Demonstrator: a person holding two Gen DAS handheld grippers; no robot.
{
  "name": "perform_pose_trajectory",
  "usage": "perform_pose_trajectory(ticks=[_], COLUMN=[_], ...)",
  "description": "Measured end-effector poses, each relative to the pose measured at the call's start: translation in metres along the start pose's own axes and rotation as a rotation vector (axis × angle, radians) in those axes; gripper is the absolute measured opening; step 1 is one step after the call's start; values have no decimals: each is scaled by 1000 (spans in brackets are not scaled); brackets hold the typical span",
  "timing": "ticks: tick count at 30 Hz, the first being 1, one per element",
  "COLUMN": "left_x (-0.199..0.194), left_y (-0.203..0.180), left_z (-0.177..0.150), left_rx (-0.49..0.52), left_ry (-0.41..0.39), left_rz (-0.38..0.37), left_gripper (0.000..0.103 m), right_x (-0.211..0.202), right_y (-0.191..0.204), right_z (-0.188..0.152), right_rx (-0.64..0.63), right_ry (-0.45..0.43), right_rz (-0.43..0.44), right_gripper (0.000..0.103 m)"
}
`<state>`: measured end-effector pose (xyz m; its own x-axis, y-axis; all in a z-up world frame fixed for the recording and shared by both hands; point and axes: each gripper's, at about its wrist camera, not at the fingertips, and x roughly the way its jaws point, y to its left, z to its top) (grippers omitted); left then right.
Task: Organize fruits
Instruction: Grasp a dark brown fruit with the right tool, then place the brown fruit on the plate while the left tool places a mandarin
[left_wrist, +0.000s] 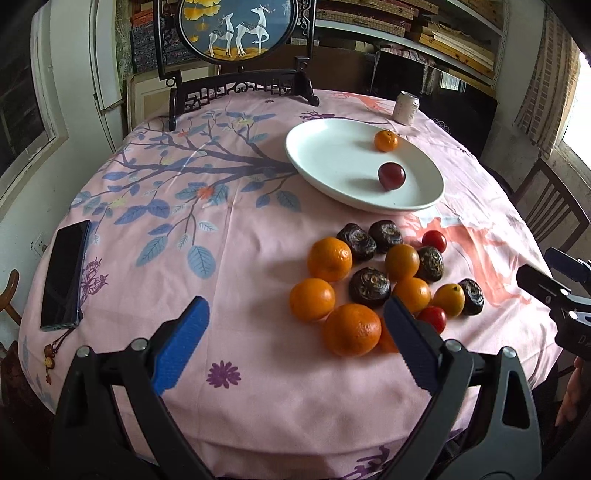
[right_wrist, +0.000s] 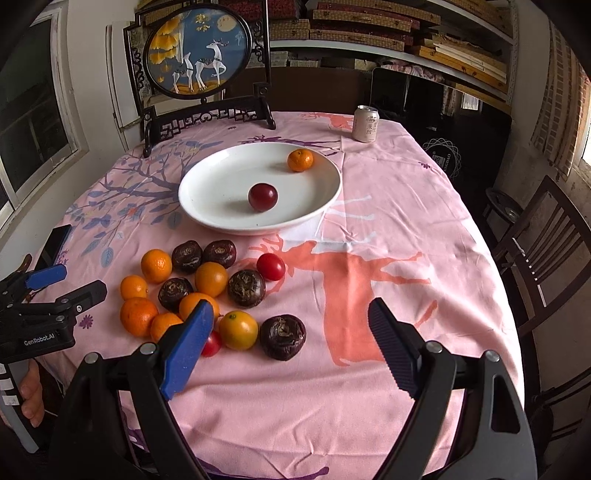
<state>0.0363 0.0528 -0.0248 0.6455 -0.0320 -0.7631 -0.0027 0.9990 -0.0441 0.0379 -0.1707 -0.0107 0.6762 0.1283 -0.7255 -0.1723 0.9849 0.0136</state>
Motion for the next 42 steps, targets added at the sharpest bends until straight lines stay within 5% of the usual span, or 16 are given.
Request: perform_pose_trajectory(ticks=[7,16,19,20,27,38,42], left_x=[12,29,36,39,47,65,71], left_y=[4,0,1,1,-2,-27,-29], left_z=[-24,-35,-36,-36,-31,-19,-12], left_rx=[26,27,12,8,2,24,18], left_ry=[89,158,174,179,163,157,149], left_rz=[8,7,5,7,0,-68,-73], left_gripper=[97,97,97,97,95,65,63], right_x=[38,79,80,79,70,66,67], right_y=[-7,-5,1,2,0,-11,-12], right_z=[-33,-41,-37,-34,-35,-35,-35], right_rx=[-1,-14,-32,-33,-2,46,52], right_ry=[122,159,103,108,133,132,134], right_rz=[-20,-7,34,46,85,96,98], right_gripper=[86,84,46,41,41,41,41])
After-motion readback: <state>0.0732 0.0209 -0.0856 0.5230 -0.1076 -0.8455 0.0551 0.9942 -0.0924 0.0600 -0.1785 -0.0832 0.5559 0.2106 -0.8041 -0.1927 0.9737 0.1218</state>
